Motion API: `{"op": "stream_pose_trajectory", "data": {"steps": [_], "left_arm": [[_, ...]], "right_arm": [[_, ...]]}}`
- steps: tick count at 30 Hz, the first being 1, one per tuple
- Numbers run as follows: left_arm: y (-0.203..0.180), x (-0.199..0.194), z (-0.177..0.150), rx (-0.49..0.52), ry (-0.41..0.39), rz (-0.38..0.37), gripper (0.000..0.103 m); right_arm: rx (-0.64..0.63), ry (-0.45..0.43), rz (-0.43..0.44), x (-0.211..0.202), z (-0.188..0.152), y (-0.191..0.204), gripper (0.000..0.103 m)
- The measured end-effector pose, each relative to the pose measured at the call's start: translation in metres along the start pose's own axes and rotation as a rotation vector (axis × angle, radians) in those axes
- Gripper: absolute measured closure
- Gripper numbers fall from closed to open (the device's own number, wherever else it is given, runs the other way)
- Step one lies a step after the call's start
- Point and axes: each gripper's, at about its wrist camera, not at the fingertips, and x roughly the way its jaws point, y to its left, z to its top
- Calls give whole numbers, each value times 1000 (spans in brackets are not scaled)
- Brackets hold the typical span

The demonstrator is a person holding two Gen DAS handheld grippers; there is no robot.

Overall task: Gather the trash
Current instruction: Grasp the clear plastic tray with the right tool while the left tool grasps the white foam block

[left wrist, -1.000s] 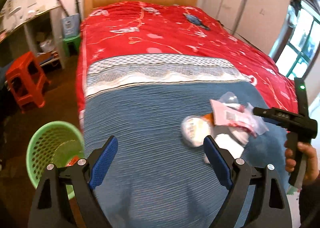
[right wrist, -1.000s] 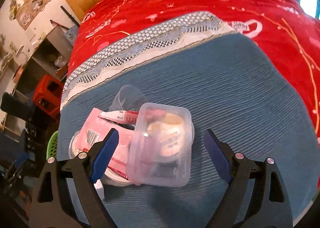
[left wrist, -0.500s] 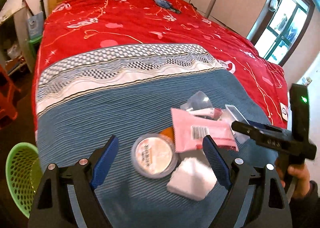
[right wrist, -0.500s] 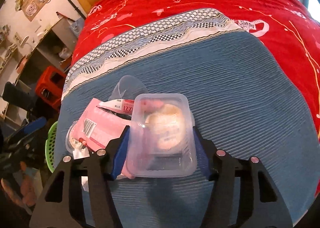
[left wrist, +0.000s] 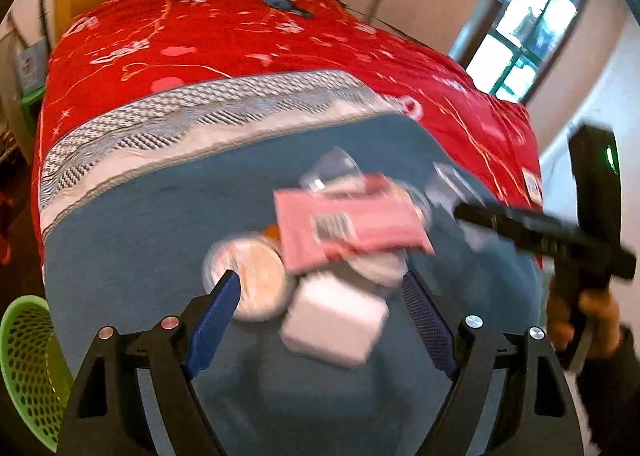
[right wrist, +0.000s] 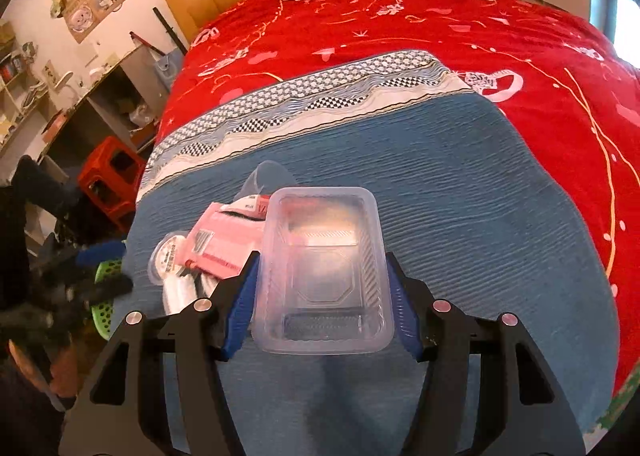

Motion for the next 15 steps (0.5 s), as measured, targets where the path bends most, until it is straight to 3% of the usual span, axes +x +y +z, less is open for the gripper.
{"op": "stream_pose_trajectory", "data": {"steps": [2, 8, 15], "left_arm": [[-10, 1, -13, 57, -1, 28, 14], [-15, 17, -26, 102, 4, 93, 10], [-6, 27, -28, 54, 1, 18, 10]], "right_arm": [[-6, -1, 5, -4, -3, 2, 43], [-39, -9, 4, -11, -11, 10, 43], [-61, -24, 3, -14, -15, 15, 43]]}}
